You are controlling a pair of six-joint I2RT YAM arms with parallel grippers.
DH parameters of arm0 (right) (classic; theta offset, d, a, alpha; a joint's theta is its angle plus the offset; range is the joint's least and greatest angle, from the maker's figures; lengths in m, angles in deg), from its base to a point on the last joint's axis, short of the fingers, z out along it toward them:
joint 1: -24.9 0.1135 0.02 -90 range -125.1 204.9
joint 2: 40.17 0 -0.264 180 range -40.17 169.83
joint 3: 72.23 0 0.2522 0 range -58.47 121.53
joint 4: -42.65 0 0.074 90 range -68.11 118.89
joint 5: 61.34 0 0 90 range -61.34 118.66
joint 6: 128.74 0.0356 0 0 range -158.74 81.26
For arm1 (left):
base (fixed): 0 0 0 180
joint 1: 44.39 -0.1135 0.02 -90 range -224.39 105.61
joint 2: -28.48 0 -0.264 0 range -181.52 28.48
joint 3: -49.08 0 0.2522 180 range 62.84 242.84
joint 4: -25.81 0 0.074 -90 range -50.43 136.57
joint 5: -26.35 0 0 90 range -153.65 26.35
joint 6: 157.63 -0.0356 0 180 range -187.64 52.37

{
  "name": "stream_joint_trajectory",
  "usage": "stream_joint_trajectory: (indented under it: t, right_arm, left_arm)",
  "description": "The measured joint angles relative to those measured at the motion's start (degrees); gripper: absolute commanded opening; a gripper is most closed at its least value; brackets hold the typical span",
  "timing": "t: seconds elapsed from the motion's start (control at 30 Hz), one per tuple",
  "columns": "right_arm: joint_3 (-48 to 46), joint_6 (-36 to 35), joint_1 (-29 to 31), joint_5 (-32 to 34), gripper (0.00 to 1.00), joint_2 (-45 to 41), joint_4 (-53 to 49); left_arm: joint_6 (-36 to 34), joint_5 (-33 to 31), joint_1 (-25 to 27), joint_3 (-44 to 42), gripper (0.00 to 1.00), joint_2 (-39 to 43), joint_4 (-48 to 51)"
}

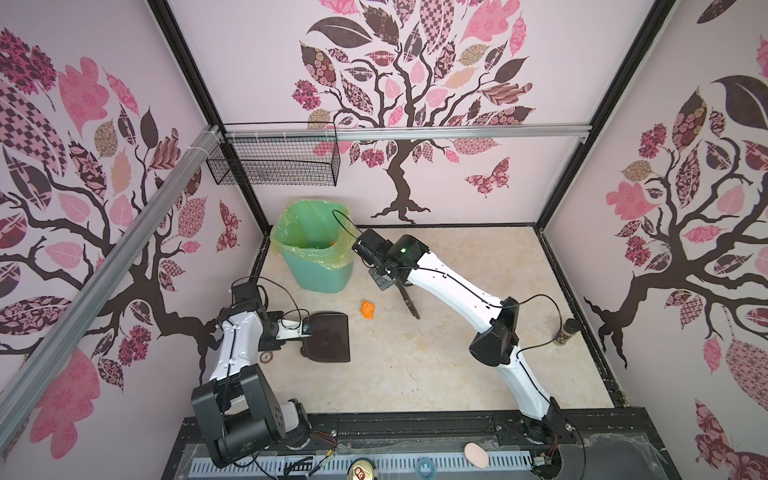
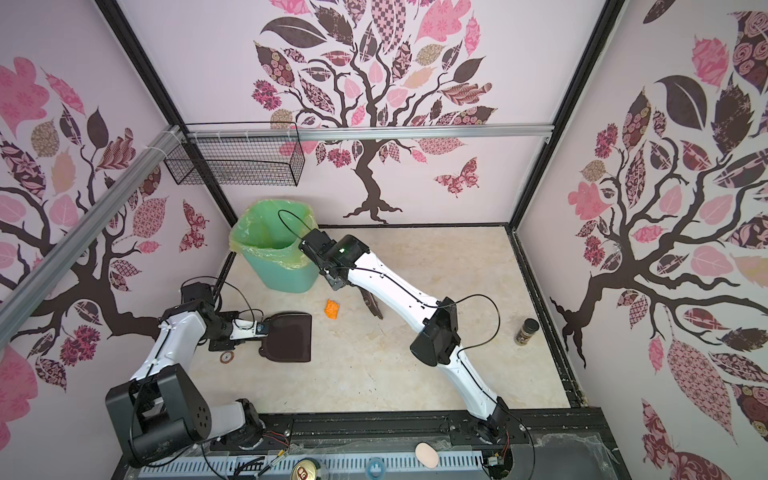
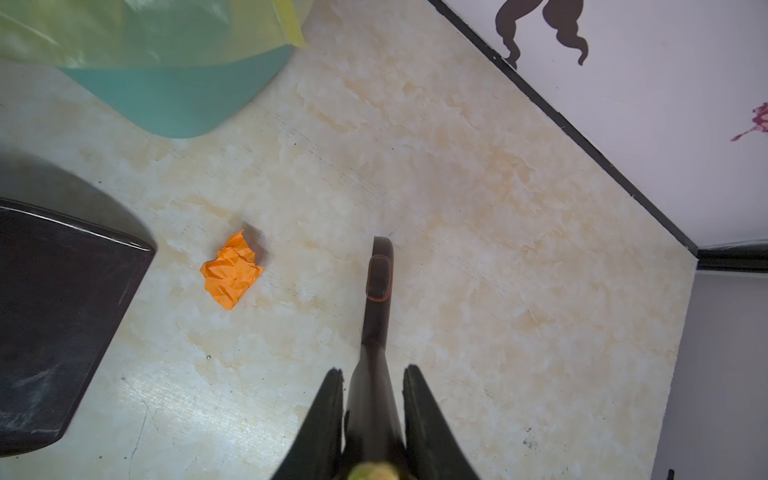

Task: Sweep away the paper scraps from the table
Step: 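Sweep the single orange scrap onto the dustpan with the brush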

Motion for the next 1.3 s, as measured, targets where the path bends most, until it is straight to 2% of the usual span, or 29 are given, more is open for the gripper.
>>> stream_joint_trajectory:
  t: [0.13, 0.37, 0.73, 0.97, 1.1, 1.3]
  right_arm:
    - [0.1, -2.4, 0.1, -2.5, 0.0, 2.1, 2.1]
    - [0.3, -6.0, 1.4, -6.9, 0.0, 2.3, 5.6]
    - [3.4, -6.8, 6.0, -18.4, 0.0, 3.4, 10.5]
    - [3.1, -0.9, 8.6, -21.8, 0.0, 2.9, 11.8]
    - [-2.7, 3.0, 8.5, -22.8, 0.0, -1.1, 14.4]
    - [-10.4, 7.0, 8.3, -17.6, 0.0, -10.3, 14.1]
  left_arm:
    - [2.3, -1.6, 1.5, 0.0, 0.02, -2.9, -1.4]
    - [4.1, -2.5, 1.9, 0.1, 0.03, -3.4, -2.1]
    - [7.0, -3.0, 2.0, 1.2, 0.03, -5.2, -2.3]
    - [8.1, -3.2, 2.3, 1.3, 0.03, -5.2, -1.8]
    - [8.8, -2.8, 2.3, 2.0, 0.03, -5.3, -0.6]
    - [11.5, 1.7, 1.6, 5.0, 0.03, -5.2, 3.2]
